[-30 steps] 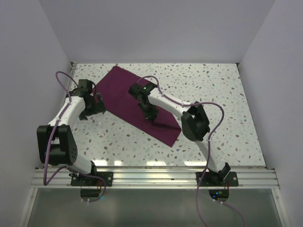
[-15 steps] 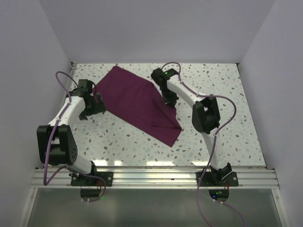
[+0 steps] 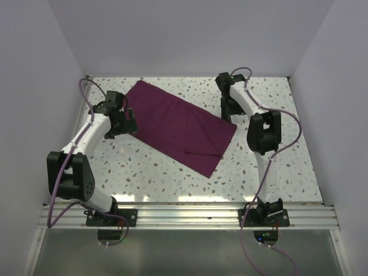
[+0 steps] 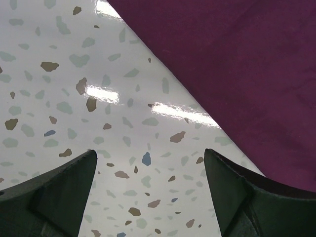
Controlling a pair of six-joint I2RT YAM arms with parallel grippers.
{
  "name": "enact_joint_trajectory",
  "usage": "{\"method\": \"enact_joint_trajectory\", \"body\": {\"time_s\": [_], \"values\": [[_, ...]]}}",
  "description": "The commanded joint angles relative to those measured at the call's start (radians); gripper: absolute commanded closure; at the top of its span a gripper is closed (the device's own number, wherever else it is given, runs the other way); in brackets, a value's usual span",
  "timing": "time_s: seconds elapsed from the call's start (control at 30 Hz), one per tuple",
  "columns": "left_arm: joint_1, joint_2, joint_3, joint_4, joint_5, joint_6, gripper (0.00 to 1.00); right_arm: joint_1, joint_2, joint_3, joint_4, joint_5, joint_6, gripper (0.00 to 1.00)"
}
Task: Open and lay out the surgical kit
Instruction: Open the surgical kit at the center of the board.
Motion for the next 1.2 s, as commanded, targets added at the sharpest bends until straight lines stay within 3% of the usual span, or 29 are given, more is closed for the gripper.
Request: {"method": "enact_joint_trajectory", "body": {"time_s": [0.0, 0.2, 0.33, 0.4, 0.57, 0.83, 1.17], "values": [[-0.019, 0.008, 0.044, -0.037, -0.019, -0.015, 0.07, -0.039, 0.014, 0.08, -0.032, 0.019, 0.013, 0.02], [-0.024, -0.009, 0.035, -0.042, -0.029, -0.016, 0.07, 0.066, -0.145, 0.005, 0.066, -0.194, -0.056, 0.02], [-0.024, -0.009, 0.022, -0.037, -0.028, -0.018, 0.07, 0.308, -0.233, -0.066, 0.108, -0.199, -0.072, 0.03], [-0.024, -0.013, 0.028, -0.04, -0.037, -0.01, 0.07, 0.365, -0.233, -0.115, 0.115, -0.249, -0.031, 0.07], [-0.024, -0.033, 0.036, -0.046, -0.046, 0.004, 0.06, 0.424, -0.21, -0.259, 0.198, -0.347, 0.033, 0.18], [-0.024, -0.096, -0.019, -0.045, -0.035, -0.004, 0.06, 0.47, -0.121, -0.239, 0.207, -0.337, 0.039, 0.28], [-0.022, -0.168, -0.065, -0.048, -0.066, -0.005, 0.05, 0.49, -0.129, -0.186, 0.18, -0.355, 0.045, 0.29]]}}
